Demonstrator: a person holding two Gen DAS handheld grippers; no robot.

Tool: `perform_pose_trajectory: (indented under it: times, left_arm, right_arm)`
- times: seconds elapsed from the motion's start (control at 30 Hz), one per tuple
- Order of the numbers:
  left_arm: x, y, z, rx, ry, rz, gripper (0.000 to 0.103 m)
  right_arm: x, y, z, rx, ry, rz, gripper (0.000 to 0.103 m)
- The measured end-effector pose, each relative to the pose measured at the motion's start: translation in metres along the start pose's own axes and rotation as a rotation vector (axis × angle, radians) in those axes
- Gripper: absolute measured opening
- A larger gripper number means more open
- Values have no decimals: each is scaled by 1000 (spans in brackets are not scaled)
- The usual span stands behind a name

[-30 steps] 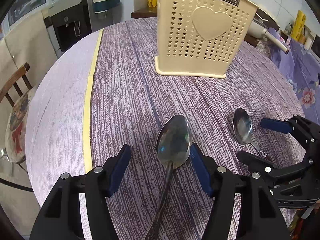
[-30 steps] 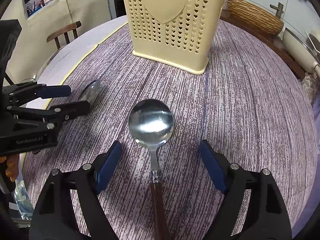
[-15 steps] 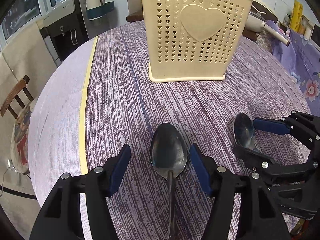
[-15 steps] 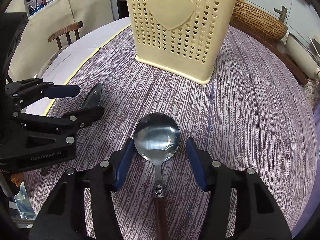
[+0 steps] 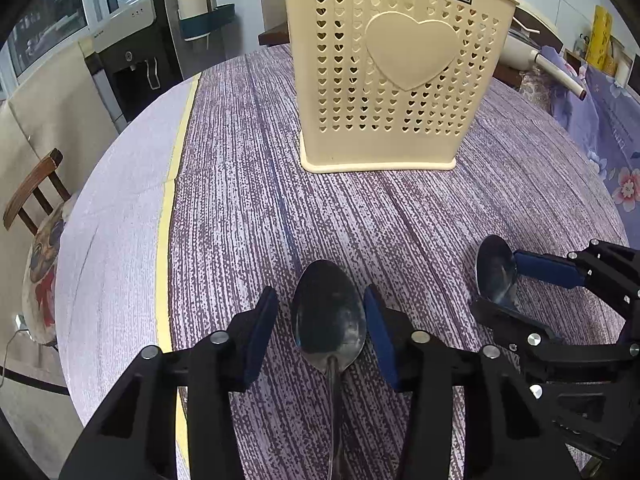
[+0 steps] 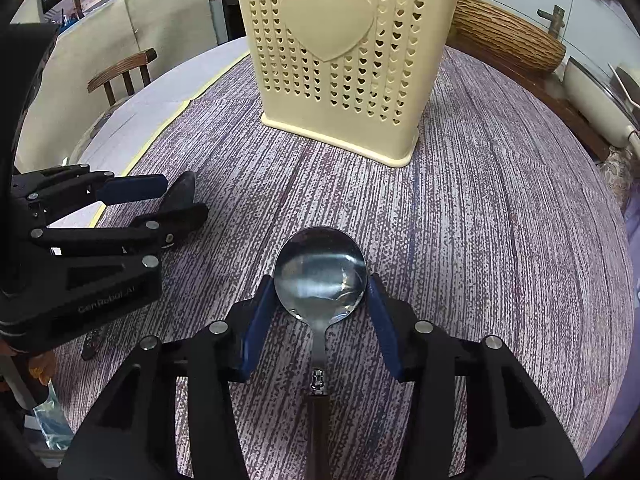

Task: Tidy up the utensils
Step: 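Grasp the wooden-handled spoon with the right tool while the left tool holds its spoon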

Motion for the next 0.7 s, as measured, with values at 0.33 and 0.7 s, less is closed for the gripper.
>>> perform_pose_trajectory:
  times: [0.33, 0.7]
  left_arm:
    - [-2, 9, -16, -41, -37, -19, 29]
    - [3, 8, -24, -80, -3, -27, 67]
  right_arm:
    - [-10, 4, -11, -36, 35, 76, 47]
    - [-13, 5, -22, -61, 29, 95, 47]
Point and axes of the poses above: each gripper's, at about its wrist camera, not at the fingertips, and z roughly the way its jaws point, x to its left, y to its top, the point moved 10 cm from there along z, roughly the way its jaws point, and after that the axes turned 7 degrees about -z, right-handed, at the moved point
